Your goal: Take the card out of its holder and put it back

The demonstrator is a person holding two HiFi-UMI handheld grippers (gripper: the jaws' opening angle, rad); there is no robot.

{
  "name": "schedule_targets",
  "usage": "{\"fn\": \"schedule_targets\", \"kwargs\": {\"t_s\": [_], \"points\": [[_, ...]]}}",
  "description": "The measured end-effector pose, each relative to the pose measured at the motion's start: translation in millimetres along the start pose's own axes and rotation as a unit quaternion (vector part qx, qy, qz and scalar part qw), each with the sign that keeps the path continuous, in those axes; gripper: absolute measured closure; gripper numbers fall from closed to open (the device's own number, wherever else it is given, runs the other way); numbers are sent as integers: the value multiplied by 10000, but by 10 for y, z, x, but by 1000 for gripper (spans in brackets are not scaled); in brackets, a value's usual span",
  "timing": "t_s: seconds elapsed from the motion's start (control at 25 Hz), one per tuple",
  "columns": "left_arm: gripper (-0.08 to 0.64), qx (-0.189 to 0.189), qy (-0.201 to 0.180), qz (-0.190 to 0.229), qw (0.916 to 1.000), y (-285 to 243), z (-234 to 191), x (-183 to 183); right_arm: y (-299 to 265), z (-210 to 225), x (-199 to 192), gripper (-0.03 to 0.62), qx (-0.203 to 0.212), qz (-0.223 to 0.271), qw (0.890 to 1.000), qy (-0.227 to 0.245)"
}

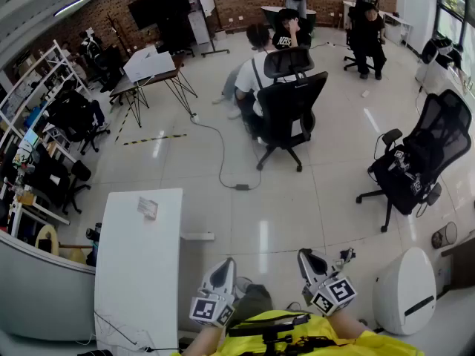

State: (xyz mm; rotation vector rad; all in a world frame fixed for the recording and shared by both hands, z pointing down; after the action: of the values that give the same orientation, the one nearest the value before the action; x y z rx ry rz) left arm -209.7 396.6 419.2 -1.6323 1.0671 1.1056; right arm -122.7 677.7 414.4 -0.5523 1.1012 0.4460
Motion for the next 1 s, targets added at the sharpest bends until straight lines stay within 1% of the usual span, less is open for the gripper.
{"fn": "schedule_targets", "kwargs": {"t_s": [0.12,0.28,0.36,0.44,0.56,0.64,0.72,0.88,1.0], "points": [[554,146,23,175,9997,-117,-603,252,-603,-138,115,586,79,-93,9998,132],[554,329,251,315,9986,-80,-1237,443,-1285,-340,335,586,101,-79,9995,277],[554,444,191,341,9982,-12,-1543,517,-1636,-478,432,586,236,-53,9987,439],[554,633,98,425,9970,67,-1849,564,-1996,-596,474,586,414,-86,9974,590],[554,1104,174,570,9921,192,-2286,605,-2548,-766,497,586,774,-236,9945,662],[554,1506,325,633,9860,330,-2486,595,-2876,-912,503,586,1110,-408,9900,767],[554,1938,493,650,9776,486,-2610,533,-3195,-1039,486,586,1474,-618,9831,894],[554,2674,804,573,9585,717,-2862,387,-3844,-1260,408,586,2086,-961,9691,904],[554,3147,916,615,9427,810,-3052,379,-4355,-1440,365,586,2558,-1151,9545,1009]]}}
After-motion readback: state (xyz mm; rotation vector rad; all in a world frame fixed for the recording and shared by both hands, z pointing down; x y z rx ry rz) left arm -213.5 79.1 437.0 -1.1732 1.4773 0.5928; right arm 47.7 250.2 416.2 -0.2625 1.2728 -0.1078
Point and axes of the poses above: the fingertips, and each gripper's own axes: y backward along the fingers, z to its right, x out of its top, the point moved 10 cm from there along y, backward along the fingers, and after that the axes turned 6 degrees about -z, right-handed, at the moved point
